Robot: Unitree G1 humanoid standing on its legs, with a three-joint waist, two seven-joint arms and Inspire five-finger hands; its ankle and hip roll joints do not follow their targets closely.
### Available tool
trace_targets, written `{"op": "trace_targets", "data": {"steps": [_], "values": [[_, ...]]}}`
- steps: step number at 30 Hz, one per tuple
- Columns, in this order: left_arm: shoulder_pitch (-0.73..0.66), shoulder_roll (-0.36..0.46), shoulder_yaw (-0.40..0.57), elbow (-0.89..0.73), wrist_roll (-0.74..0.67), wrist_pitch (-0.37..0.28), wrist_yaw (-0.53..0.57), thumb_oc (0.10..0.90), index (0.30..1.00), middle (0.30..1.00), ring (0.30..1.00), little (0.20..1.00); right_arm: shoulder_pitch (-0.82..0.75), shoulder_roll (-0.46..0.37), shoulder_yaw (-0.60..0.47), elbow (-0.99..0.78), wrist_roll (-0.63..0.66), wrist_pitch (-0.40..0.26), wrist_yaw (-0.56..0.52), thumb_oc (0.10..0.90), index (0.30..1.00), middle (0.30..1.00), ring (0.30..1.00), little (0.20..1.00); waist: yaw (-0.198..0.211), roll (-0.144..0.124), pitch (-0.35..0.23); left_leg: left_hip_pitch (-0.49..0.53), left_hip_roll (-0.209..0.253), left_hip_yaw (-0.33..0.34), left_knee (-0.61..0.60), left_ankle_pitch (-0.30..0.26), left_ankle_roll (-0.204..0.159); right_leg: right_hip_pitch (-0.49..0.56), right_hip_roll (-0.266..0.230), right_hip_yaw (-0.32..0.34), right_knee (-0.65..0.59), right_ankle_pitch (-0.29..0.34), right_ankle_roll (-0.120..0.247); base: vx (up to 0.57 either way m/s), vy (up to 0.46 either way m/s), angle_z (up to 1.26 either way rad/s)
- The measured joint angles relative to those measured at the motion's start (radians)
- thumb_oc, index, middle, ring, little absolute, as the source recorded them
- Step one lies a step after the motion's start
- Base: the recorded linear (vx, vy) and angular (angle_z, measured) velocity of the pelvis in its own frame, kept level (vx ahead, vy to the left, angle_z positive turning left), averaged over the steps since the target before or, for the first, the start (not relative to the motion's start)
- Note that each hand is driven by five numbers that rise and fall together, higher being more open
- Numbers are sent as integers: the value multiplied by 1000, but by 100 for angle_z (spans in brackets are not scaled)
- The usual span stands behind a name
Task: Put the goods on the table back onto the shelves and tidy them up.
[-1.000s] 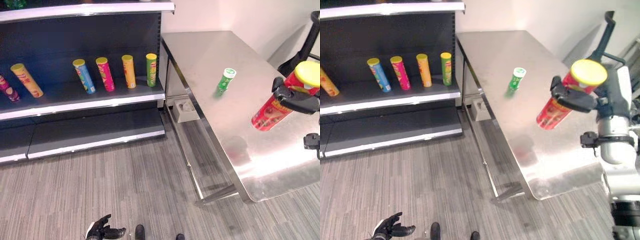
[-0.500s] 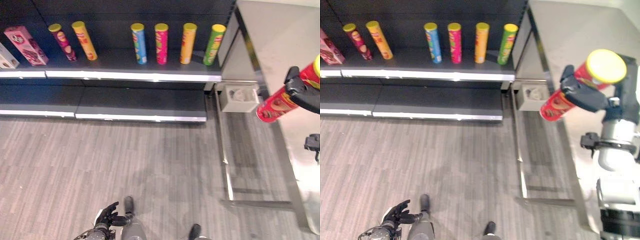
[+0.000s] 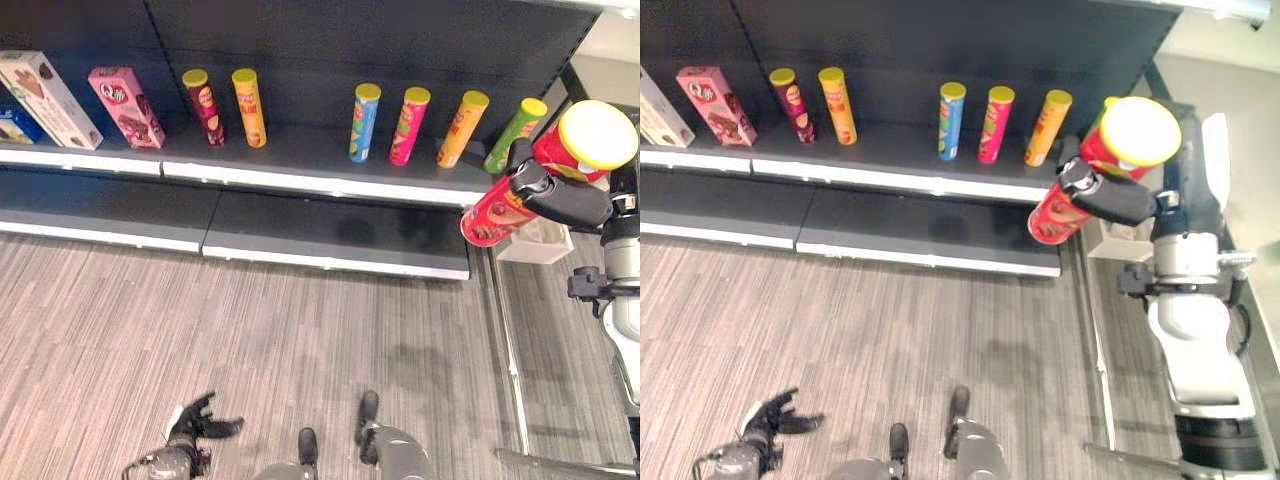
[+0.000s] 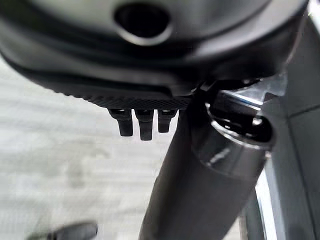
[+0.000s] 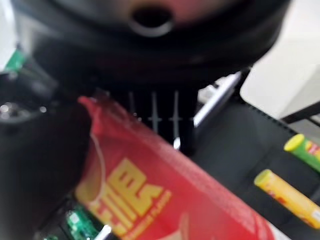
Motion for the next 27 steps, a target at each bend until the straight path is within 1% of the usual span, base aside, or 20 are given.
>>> {"op": "trace_targets", "data": {"steps": [2,3,4,5,6,7,9,10,11,12,14,15,16,19,21,23,24,25,26,27], "values": [[34,-15,-29,-30,1,-1,-6,800,900,900,900,900,26,-1,-7,4,0,0,2,400,300,300,300,300,-15,-14,-14,50,-18,-43,0,-32,2,55,-11,25,-51,36,-24,238,-90,67],[46,-29,-29,-35,1,-4,-5,800,900,900,900,900,36,-1,-7,8,0,1,8,400,300,300,300,300,-17,-8,-29,73,-10,-54,1,-54,-5,76,-5,19,-58,85,-52,162,-96,37],[61,-34,-30,-54,0,-4,-5,800,900,900,900,900,37,-1,-5,8,1,2,21,400,300,300,300,300,-8,1,-36,86,5,-56,6,-70,-27,92,11,15,-66,131,-80,149,-129,21],[67,-37,-29,-67,-2,-4,-5,800,900,900,900,900,35,-1,5,10,4,2,22,400,300,300,300,300,2,11,-36,79,27,-56,45,-102,-57,104,27,-3,-70,138,-93,104,-119,20],[59,-35,-29,-67,-2,-4,-5,800,900,900,900,900,44,-3,8,10,6,4,36,400,300,300,300,300,2,1,-36,55,31,-47,115,-119,-84,122,28,-16,-83,167,-140,106,-121,35],[49,-39,-29,-68,-2,-4,-5,800,900,900,900,900,43,-6,14,12,6,5,47,400,300,300,300,300,8,0,-35,22,38,-37,204,-133,-110,145,32,-30,-98,153,-184,83,-83,50],[28,-41,-30,-87,-4,-5,-9,800,900,900,900,900,50,-2,16,10,10,7,60,400,300,300,300,300,25,-24,-21,-147,58,18,560,-165,-164,195,30,-34,-128,142,-222,63,-18,31],[36,-42,-29,-107,-4,-8,-10,800,900,900,900,900,50,-1,21,10,10,7,65,400,300,300,300,300,32,-21,-22,-197,88,24,652,-168,-176,219,47,-40,-139,122,-224,119,25,20],[33,-38,-28,-111,-7,-13,-9,800,900,900,900,900,50,-1,21,11,10,8,65,400,300,300,300,300,27,-18,-18,-256,144,53,717,-168,-175,248,64,-56,-154,107,-223,171,73,21],[31,-33,-28,-113,-14,-14,-8,800,900,900,900,900,48,-2,21,11,10,8,66,400,300,300,300,300,27,-21,-14,-282,187,85,692,-168,-176,263,76,-60,-160,93,-213,208,125,14],[35,-32,-29,-127,-20,-14,-9,800,900,900,900,900,42,0,21,12,10,8,66,400,300,300,300,300,27,-24,-5,-283,242,103,504,-158,-179,291,92,-57,-159,71,-190,241,231,-14],[32,-31,-34,-127,-20,-14,-10,800,900,900,900,900,43,5,21,13,10,8,65,400,300,300,300,300,25,-28,-1,-273,260,83,361,-128,-198,302,98,-37,-159,58,-170,262,331,-44],[31,-28,-40,-125,-20,-14,-9,800,900,900,900,900,42,11,24,28,10,8,66,400,300,300,300,300,23,-25,5,-250,316,24,126,-28,-238,322,115,-27,-159,45,-180,224,287,-51],[18,-26,-39,-115,-20,-15,-5,800,900,900,900,900,42,11,42,62,10,10,65,400,300,300,300,300,25,-9,8,-266,385,-92,3,65,-280,346,141,19,-159,19,-155,245,380,-56],[0,-28,-40,-100,-20,-15,-5,800,900,900,900,900,47,8,38,59,9,23,76,400,300,300,300,300,22,5,10,-254,375,-132,11,77,-290,365,136,47,-159,14,-150,207,414,-44],[-5,-42,-49,-76,-20,-16,-4,800,900,900,900,900,75,5,8,48,7,24,85,400,300,300,300,300,-5,30,7,-247,318,-109,89,82,-274,399,98,38,-158,4,-145,99,319,-5],[-6,-44,-68,-77,-19,-20,-4,800,900,900,900,900,101,-1,-23,38,5,23,85,400,300,300,300,300,-15,54,-5,-251,287,-90,117,80,-264,406,81,30,-157,-7,-132,63,323,18],[3,-52,-69,-80,-19,-23,-4,800,900,900,900,900,101,-4,-36,45,3,24,83,400,300,300,300,300,-26,91,-22,-244,272,-73,107,89,-231,409,73,23,-152,-17,-116,62,318,12],[5,-54,-69,-82,-17,-23,-4,800,900,900,900,900,105,6,-51,46,-3,29,81,400,300,300,300,300,-30,114,-33,-226,254,-57,77,131,-185,409,56,27,-148,-18,-95,41,299,-5],[-4,-44,-67,-81,-15,-22,-2,800,900,900,900,900,104,23,-45,41,-5,33,73,400,300,300,300,300,-25,95,-27,-199,216,-34,58,153,-165,398,9,35,-126,-25,-76,12,194,-9]]}}
